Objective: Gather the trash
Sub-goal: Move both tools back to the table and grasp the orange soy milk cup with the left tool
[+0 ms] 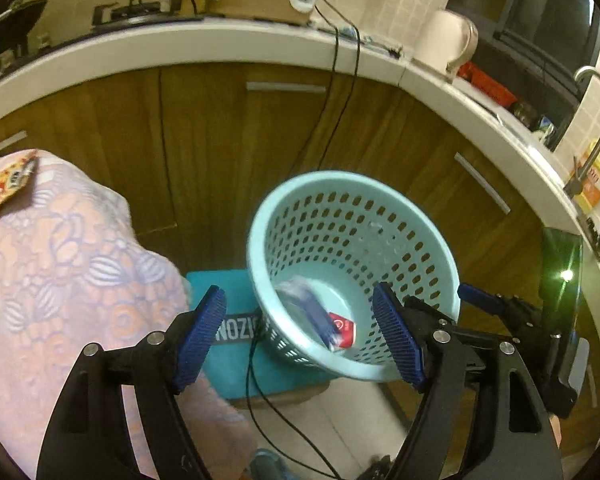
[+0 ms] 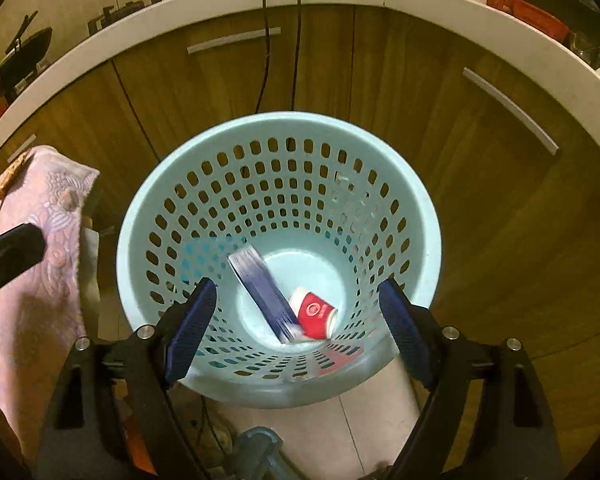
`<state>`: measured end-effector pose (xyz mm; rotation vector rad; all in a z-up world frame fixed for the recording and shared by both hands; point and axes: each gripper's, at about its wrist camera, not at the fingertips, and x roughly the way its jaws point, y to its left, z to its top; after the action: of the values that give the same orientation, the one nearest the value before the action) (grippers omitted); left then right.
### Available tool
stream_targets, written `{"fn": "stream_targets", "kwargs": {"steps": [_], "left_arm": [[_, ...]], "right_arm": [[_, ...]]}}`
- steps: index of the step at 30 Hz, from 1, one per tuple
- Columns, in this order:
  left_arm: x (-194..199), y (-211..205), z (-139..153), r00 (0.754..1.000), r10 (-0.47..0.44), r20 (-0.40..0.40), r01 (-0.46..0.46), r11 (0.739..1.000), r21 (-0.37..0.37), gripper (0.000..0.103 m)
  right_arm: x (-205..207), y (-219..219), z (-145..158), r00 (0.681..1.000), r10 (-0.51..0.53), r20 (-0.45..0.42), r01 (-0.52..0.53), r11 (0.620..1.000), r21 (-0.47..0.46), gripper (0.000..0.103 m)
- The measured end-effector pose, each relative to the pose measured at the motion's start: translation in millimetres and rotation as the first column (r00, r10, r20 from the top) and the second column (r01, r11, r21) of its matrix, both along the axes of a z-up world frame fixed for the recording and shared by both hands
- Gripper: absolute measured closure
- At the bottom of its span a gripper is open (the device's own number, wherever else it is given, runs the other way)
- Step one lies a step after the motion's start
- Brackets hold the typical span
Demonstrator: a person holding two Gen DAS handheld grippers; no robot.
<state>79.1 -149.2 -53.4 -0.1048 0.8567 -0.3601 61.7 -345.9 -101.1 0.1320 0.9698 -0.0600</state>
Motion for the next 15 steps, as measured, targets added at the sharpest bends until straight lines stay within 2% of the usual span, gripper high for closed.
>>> {"fn": "stream_targets", "kwargs": {"steps": [7,11,15], "left_arm": [[-23.5,33.1,23.8,0.998,0.047,0.053,-0.044,0.998,-0.049,0.029],[-40.7,56.6,40.1,0.991,0.092,0.102,-0.086,0.994,-0.060,0.029],[-60.2,90.9,55.6,0.975,0.162,0.153,-0.153,0.985,-0.074,0.029]], "right_arm": [[-7.0,10.8,20.4,0.999,0.003,0.045,-0.005,1.000,0.024,0.022],[-13.3,33.5,40.5,0.993,0.047,0.112,-0.050,0.998,0.024,0.022],[-23.4,68.5,64.8,0.972,0.118,0.202,-0.128,0.991,0.036,0.022]]}}
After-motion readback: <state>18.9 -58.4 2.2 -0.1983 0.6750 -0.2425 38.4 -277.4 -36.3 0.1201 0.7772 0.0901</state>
